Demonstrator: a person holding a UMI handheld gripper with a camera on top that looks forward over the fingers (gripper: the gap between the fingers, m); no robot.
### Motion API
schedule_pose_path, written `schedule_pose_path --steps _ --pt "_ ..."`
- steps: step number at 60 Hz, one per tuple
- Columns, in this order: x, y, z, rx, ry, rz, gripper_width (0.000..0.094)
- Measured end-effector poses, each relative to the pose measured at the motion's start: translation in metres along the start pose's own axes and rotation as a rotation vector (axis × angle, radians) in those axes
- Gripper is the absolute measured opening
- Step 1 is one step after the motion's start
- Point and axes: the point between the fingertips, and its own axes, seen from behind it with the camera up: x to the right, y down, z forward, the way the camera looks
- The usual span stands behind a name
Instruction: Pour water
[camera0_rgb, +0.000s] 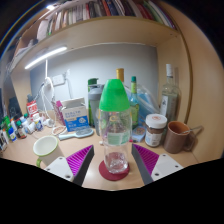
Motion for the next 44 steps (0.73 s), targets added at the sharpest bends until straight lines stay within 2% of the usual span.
schedule_pose_path --steps 3,4,16,31,44 --pt "0.002 0.004 -0.022 -0.014 0.014 0.005 0.0862" --pt "0.002 0.005 -0.030 -0.018 0.017 0.007 0.0837" --pt "-0.018 -0.002 -0.149 -0.023 0.035 0.038 0.0838" --pt "-0.074 -0.029 -0.294 0.005 0.060 0.019 0.0838" --pt "-0.126 -0.028 -0.393 -0.030 0.063 -0.001 0.0840"
